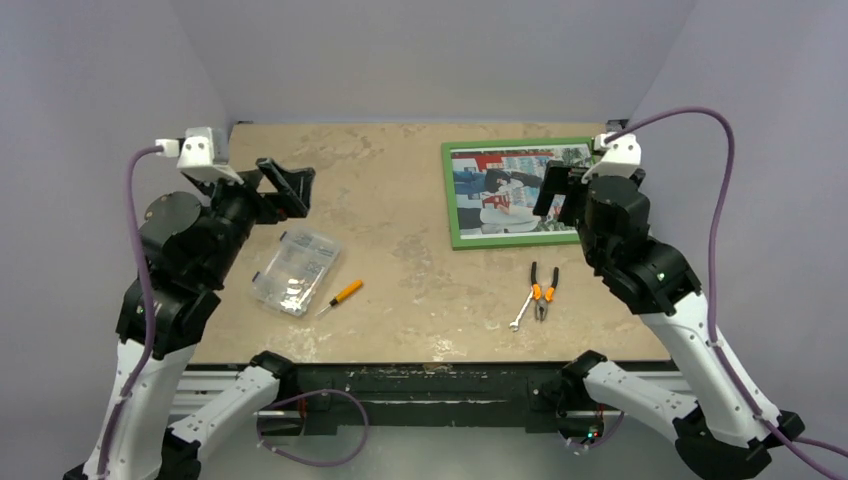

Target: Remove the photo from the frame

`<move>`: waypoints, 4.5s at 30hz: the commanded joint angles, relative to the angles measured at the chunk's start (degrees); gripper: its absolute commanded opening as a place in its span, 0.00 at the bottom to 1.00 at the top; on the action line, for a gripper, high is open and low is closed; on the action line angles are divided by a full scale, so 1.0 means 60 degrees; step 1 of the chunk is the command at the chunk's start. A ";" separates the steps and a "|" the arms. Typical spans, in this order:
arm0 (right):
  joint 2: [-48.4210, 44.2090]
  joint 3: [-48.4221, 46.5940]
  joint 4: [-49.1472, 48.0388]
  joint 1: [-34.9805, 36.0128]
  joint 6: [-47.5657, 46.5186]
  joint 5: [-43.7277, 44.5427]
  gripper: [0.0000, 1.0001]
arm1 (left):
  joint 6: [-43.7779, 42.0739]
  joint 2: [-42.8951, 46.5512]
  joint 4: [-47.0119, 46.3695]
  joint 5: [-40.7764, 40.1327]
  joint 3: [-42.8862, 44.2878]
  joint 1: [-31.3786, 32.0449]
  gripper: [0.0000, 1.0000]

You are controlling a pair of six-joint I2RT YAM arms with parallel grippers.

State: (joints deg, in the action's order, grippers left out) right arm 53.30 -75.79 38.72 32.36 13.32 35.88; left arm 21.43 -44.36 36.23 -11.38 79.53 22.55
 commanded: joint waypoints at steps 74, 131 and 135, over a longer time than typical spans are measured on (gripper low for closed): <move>1.2064 -0.4038 -0.0704 0.0546 0.2275 -0.1418 0.18 | 0.1452 -0.1941 0.0755 0.4543 -0.3662 -0.0033 1.00; 0.4460 0.2539 -0.3081 0.1076 -0.0036 -0.6316 0.00 | 0.9343 -1.1410 -1.2335 0.5474 -0.2903 0.0778 0.58; 0.4398 0.2636 -0.3097 0.1084 -0.0016 -0.6263 0.00 | 0.9098 -1.1233 -1.1922 0.5128 -0.2803 0.0869 0.52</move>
State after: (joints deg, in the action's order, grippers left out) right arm 82.72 -59.75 24.75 38.24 14.26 0.40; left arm 79.59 -113.47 -36.16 22.92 59.94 27.14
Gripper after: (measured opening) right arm 0.215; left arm 0.546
